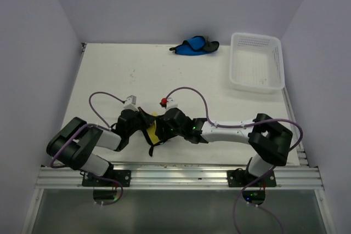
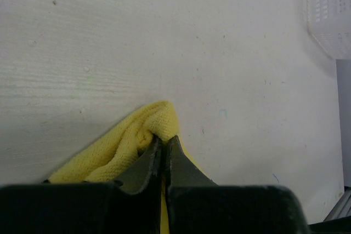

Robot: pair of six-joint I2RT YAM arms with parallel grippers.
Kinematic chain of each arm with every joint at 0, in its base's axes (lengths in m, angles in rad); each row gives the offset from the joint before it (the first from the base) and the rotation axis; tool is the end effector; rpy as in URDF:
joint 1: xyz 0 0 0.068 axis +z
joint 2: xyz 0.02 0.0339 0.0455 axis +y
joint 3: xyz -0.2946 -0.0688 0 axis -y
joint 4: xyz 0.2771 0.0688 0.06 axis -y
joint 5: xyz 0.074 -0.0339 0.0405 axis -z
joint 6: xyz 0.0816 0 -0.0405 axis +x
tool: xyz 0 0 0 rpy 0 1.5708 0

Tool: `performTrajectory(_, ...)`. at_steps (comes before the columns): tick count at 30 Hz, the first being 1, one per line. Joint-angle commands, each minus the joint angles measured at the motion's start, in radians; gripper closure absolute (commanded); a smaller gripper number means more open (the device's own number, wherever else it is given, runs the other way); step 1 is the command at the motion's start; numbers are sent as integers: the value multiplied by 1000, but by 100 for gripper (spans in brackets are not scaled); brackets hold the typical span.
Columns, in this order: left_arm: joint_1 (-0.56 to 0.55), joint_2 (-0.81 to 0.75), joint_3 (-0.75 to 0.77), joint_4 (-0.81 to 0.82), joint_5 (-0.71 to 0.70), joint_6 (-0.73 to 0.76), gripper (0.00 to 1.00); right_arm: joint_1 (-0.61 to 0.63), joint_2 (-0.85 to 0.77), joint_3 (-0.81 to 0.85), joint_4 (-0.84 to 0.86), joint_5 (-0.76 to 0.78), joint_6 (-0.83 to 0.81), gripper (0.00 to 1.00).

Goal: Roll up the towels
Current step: Roll the towel

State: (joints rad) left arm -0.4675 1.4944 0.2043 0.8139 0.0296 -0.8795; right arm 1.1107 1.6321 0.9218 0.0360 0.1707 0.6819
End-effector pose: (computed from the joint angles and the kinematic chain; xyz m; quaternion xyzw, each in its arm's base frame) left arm 0.2401 -0.1239 0.0863 -0.1671 0.8374 -0.3344 0.3988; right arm 0.1935 0.3593 0.1759 -0.1549 0.8852 0.2893 0.3297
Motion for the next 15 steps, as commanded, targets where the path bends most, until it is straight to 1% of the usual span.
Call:
performTrajectory(1, 13, 56, -32, -182, -68, 51, 100, 5, 44, 43, -65, 41, -53, 43)
performTrajectory(4, 13, 58, -32, -182, -65, 53, 100, 5, 84, 77, -122, 75, -45, 44)
performTrajectory(5, 13, 59, -31, -180, -65, 53, 100, 6, 89, 83, -139, 111, -44, 45)
performTrajectory(6, 13, 61, -31, -180, -65, 53, 100, 5, 94, 87, -156, 130, -39, 50)
performTrajectory(8, 15, 61, -31, -180, -63, 54, 100, 8, 98, 89, -177, 159, -39, 55)
performTrajectory(9, 13, 61, -32, -179, -63, 56, 100, 8, 98, 86, -180, 180, -45, 63)
performTrajectory(10, 13, 63, -31, -177, -63, 57, 100, 8, 95, 77, -173, 188, -45, 67)
performTrajectory(11, 13, 63, -31, -176, -63, 59, 100, 8, 92, 68, -163, 190, -47, 74)
performTrajectory(14, 13, 70, -31, -173, -60, 57, 100, 15, 92, 58, -134, 190, -68, 82)
performTrajectory(15, 13, 73, -28, -173, -59, 59, 100, 23, 94, 61, -136, 196, -93, 86)
